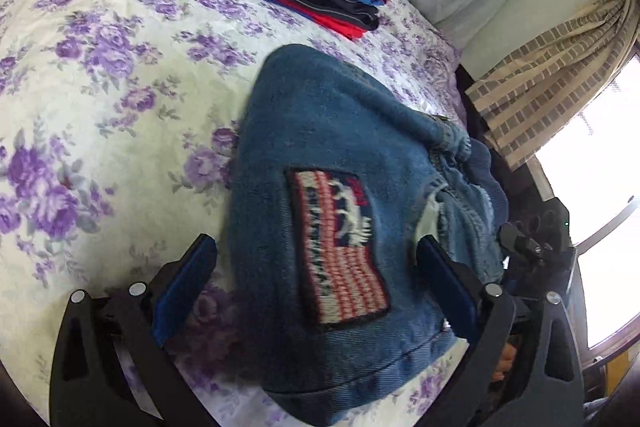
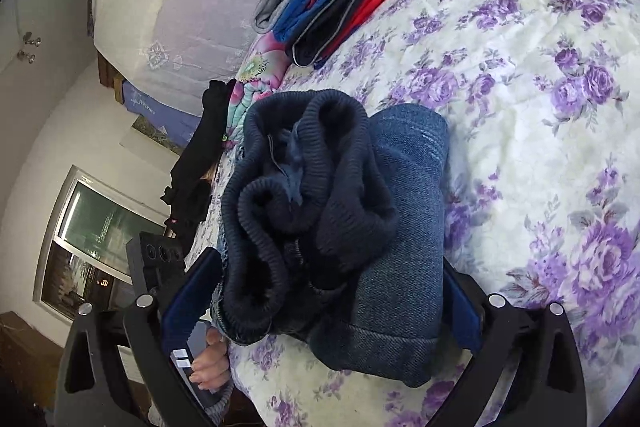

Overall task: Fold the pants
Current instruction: 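Grip the folded jeans edge with the left gripper and lift them, then carry the jeans with both grippers onto the stack of folded clothes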

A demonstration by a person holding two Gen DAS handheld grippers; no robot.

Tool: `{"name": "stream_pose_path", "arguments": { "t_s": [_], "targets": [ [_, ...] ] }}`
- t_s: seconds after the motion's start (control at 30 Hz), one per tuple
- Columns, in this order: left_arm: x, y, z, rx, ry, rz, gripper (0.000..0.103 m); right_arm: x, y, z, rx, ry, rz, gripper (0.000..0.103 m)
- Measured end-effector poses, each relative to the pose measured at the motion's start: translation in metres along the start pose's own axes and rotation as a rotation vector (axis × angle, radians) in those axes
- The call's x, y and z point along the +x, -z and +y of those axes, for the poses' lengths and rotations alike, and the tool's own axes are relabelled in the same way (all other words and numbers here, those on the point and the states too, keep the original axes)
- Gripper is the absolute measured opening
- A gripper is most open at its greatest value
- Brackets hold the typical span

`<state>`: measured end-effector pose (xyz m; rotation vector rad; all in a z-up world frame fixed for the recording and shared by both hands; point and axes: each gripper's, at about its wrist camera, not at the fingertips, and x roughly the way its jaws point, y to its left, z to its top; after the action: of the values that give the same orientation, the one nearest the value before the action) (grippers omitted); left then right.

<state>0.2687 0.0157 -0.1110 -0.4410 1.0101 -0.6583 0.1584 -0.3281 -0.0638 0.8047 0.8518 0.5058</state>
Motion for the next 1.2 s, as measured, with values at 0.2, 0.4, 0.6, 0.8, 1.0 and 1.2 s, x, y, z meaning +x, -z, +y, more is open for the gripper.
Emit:
{"name": "stream_pose_path", "arguments": {
  "t_s": [0.2, 0.4, 0.6, 0.8, 1.0, 1.2],
  "targets": [
    [-0.001, 0.004, 0.000, -0.023, 0.029, -0.013, 0.071, -0.007, 0.006, -0.012, -0.003, -0.019, -0.024, 0.068],
    [-0.016, 0.009, -0.010, 0.007, 0.014, -0.057, 0.057, -0.014, 0.007, 0.003, -0.078, 0.009, -0.069, 0.060],
    [-0.032, 0.004, -0.023, 0.051, -0.006, -0.100, 0.052, -0.020, 0.003, 0.012, -0.101, 0.011, -0.104, 0.057],
    [-0.056, -0.015, -0.050, 0.127, 0.021, -0.169, 0.052, -0.038, -0.014, 0.036, -0.160, -0.027, -0.154, 0.057],
    [-0.054, -0.091, -0.077, 0.165, 0.012, -0.184, 0.052, -0.031, -0.086, 0.064, -0.236, -0.036, -0.172, 0.057],
    [-0.068, -0.226, -0.127, 0.215, 0.000, -0.248, 0.052, -0.016, -0.223, 0.108, -0.282, -0.082, -0.202, 0.057]
  ]
}}
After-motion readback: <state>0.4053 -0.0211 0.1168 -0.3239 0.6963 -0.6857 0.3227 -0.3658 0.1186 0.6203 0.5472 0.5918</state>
